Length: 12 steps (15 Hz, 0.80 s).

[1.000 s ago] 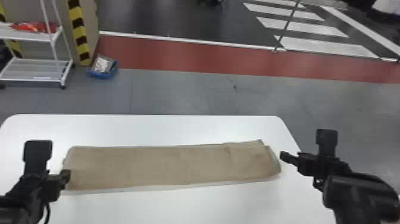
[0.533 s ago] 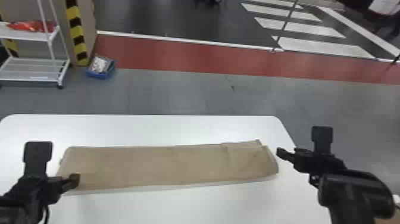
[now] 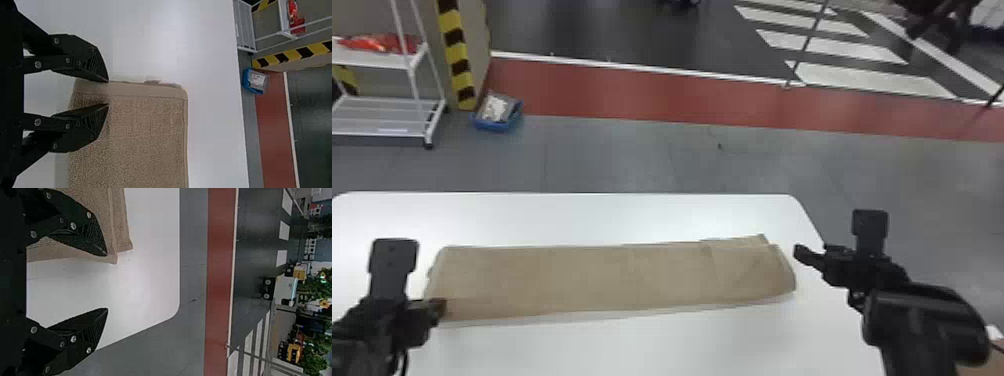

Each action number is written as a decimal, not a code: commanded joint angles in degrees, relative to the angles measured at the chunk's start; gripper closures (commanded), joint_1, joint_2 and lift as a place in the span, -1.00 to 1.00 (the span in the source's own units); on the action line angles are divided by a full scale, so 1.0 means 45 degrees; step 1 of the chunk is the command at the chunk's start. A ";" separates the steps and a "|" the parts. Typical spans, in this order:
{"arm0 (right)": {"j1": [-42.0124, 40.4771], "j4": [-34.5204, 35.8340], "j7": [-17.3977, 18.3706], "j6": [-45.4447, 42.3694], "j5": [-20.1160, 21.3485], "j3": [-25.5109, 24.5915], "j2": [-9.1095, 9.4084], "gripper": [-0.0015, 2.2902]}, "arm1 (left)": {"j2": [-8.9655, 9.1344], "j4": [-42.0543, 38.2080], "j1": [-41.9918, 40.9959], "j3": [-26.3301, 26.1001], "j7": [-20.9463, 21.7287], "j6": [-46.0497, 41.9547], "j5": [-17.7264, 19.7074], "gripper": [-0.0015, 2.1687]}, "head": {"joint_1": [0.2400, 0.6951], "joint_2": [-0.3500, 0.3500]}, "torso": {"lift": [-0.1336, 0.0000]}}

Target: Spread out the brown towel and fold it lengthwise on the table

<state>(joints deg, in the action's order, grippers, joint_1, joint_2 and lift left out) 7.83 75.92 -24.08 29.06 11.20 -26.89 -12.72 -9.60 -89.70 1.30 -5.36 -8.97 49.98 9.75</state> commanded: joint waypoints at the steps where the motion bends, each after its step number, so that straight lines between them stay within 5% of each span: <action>1: -0.0001 0.0004 -0.0001 -0.0139 -0.0008 0.0000 -0.0005 -0.60 | -0.0015 -0.0066 -0.0074 0.0039 -0.0019 0.0017 0.0001 0.26 | 1.00 -0.75 | 1.00; 12: 0.0038 -0.0407 0.0194 -0.0959 0.0031 0.0352 0.0014 -0.60 | -0.0112 -0.0945 -0.0446 0.0449 -0.0449 0.0525 -0.0839 0.25 | 1.00 -0.66 | 1.00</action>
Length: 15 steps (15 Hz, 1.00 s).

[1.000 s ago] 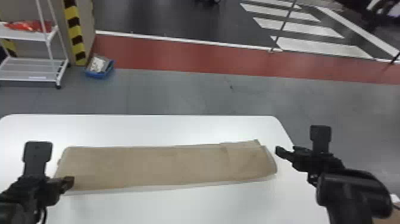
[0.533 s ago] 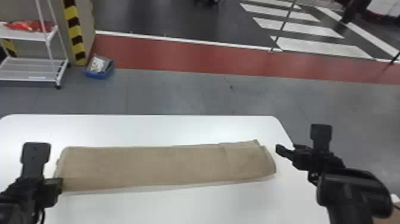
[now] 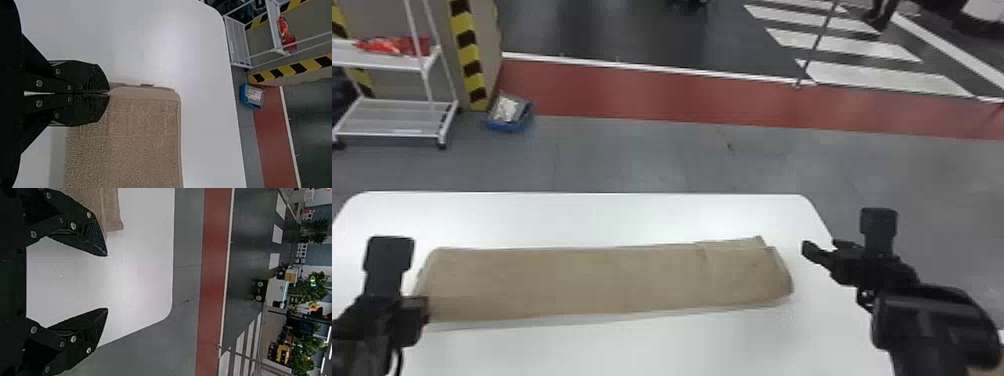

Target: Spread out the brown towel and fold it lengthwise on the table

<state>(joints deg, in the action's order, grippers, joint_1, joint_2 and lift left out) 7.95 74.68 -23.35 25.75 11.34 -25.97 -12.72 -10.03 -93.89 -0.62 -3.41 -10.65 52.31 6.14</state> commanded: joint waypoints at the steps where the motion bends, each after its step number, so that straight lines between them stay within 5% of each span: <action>1: 0.0012 -0.0267 0.0092 -0.0418 0.0000 0.0264 0.0092 -0.60 | -0.0016 -0.0073 -0.0077 -0.0004 -0.0191 -0.0148 -0.0096 -0.33 | 1.00 -0.65 | 1.00; 2: 0.0070 -0.0463 0.0307 -0.0613 -0.0019 0.0342 0.0190 -0.60 | -0.0016 -0.0424 -0.0253 -0.0062 -0.0191 -0.0266 -0.0291 -0.99 | 1.00 -0.63 | 1.00; 6: 0.0559 -0.1439 0.0795 -0.1004 -0.0136 0.0811 0.0444 -0.84 | 0.0101 -0.1928 -0.1171 -0.0179 -0.0230 -0.1789 -0.0350 -0.97 | 1.00 -0.57 | 1.00; 15: 0.1965 -0.3842 0.3627 -0.0808 0.0039 0.2491 0.0815 -0.84 | 0.0121 -0.2300 -0.1698 -0.0551 -0.0230 -0.3117 -0.0428 -0.97 | 1.00 -0.53 | 1.00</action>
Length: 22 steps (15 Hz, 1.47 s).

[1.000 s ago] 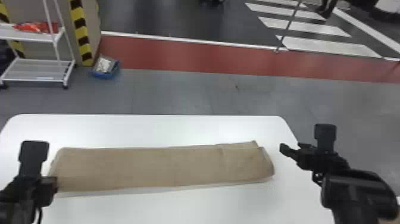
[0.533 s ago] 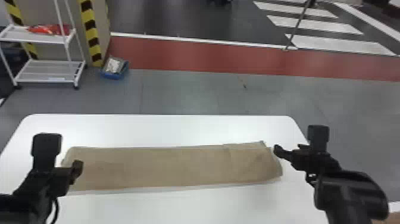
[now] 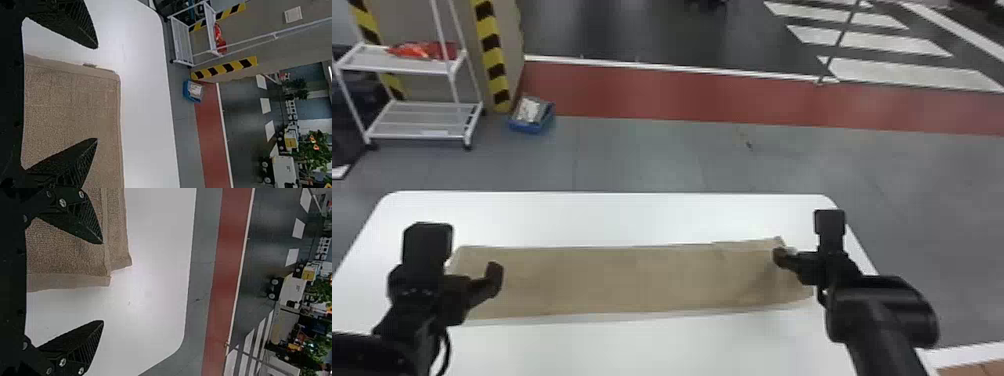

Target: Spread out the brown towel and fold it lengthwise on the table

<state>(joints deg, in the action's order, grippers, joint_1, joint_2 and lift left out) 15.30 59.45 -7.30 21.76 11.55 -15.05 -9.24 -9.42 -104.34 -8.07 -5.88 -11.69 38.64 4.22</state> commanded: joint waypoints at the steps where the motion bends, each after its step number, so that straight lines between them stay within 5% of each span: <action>1: 0.0702 -0.0946 0.0216 0.0351 0.0011 0.0082 0.0082 -0.84 | -0.0036 0.0023 -0.0081 -0.0002 0.0000 -0.0078 -0.0001 -0.97 | 1.00 -0.52 | 1.00; 6: 0.1152 -0.1493 0.0861 0.1210 -0.0028 0.0179 0.0101 -0.81 | -0.0114 0.0082 -0.0296 0.0155 0.0000 -0.0469 -0.0001 -0.97 | 1.00 -0.49 | 1.00; 12: 0.0976 -0.1513 0.0900 0.0858 -0.0028 0.0238 0.0160 -0.15 | -0.0095 0.0121 -0.0393 0.0076 -0.0039 -0.0625 -0.0001 -0.96 | 1.00 -0.49 | 1.00; 18: -0.0665 0.0851 0.0646 0.0351 -0.0048 0.1039 0.0258 -0.13 | -0.0056 0.0141 -0.0393 -0.0041 -0.0020 -0.0586 -0.0177 -0.90 | 1.00 -0.47 | 1.00; 20: -0.1095 0.1241 0.0275 -0.0821 0.0108 0.1390 0.0258 -0.13 | 0.0003 0.0258 -0.0335 -0.0138 -0.0020 -0.0586 -0.0216 -0.86 | 1.00 -0.43 | 1.00; 22: -0.1329 0.1241 0.0118 -0.3946 0.0499 0.1488 0.0238 -0.13 | 0.0003 0.0316 -0.0276 -0.0158 -0.0020 -0.0586 -0.0216 -0.86 | 1.00 -0.39 | 1.00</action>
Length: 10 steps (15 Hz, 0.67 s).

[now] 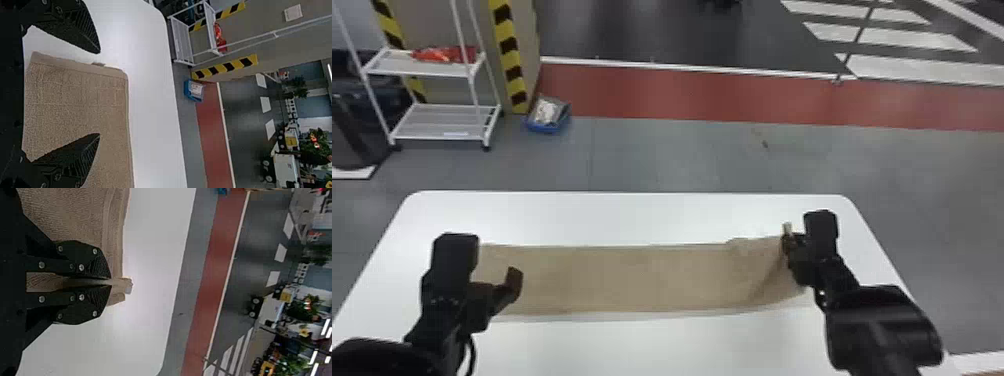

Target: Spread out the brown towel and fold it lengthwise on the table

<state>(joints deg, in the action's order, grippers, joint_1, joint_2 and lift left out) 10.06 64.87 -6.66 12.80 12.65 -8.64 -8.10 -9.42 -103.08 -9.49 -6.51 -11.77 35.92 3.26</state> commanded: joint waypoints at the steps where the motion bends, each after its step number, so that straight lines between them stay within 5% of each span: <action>1: -0.0184 -0.0099 -0.0082 -0.2930 0.0450 0.0024 -0.0036 -0.13 | 0.0003 0.0055 0.0038 -0.0018 -0.0001 -0.0023 -0.0003 -0.86 | 1.00 -0.36 | 1.00; 4: -0.0165 -0.1154 -0.0062 -0.5391 0.0938 -0.0093 -0.0095 -0.13 | 0.0003 0.0231 0.0058 -0.0018 0.0018 -0.0179 -0.0003 -0.86 | 1.00 -0.29 | 1.00; 10: -0.0008 -0.2365 0.1071 -0.4961 0.2012 -0.0015 0.0003 -0.13 | 0.0003 0.0211 0.0097 -0.0037 0.0038 -0.0179 -0.0003 -0.86 | 1.00 -0.28 | 1.00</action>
<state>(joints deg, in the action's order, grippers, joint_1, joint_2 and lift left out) 10.13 54.72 -1.89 -9.60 21.50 -8.60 -8.16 -9.39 -102.06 -9.13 -6.68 -11.65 35.11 3.25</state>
